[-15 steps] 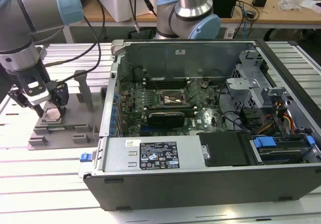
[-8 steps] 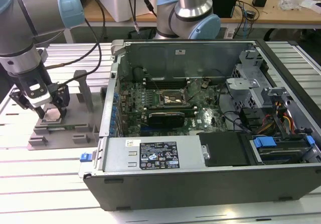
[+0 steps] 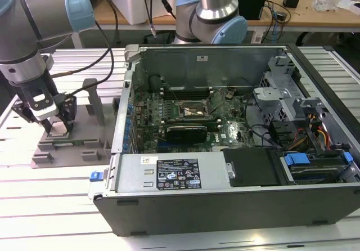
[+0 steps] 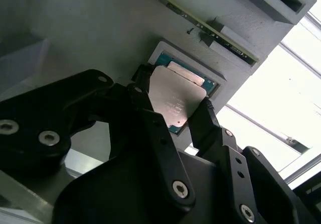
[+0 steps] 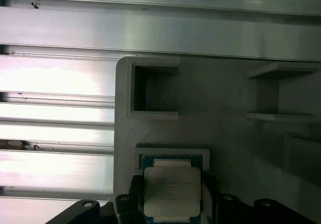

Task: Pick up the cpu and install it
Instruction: 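Pick up the cpu and move it towards the insertion slot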

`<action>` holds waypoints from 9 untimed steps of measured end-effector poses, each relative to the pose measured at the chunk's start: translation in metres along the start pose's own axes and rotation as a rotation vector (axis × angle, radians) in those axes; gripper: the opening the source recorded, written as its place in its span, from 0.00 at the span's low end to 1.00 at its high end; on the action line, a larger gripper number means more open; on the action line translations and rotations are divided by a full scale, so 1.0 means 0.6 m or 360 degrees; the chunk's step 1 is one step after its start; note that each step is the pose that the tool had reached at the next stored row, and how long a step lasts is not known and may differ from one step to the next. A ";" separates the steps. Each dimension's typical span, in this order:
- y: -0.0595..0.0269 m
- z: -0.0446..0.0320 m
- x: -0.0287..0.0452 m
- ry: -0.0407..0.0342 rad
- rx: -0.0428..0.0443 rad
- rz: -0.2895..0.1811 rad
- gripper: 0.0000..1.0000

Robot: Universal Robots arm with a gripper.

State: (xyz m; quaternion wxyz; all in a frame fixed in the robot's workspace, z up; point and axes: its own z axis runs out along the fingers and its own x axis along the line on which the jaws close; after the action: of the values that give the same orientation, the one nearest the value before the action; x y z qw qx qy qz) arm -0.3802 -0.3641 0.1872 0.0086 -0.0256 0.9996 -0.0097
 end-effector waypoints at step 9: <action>0.000 0.000 0.000 0.0000 0.0001 0.0000 0.55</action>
State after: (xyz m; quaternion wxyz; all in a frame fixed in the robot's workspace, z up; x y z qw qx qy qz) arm -0.3802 -0.3641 0.1870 0.0086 -0.0257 0.9996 -0.0099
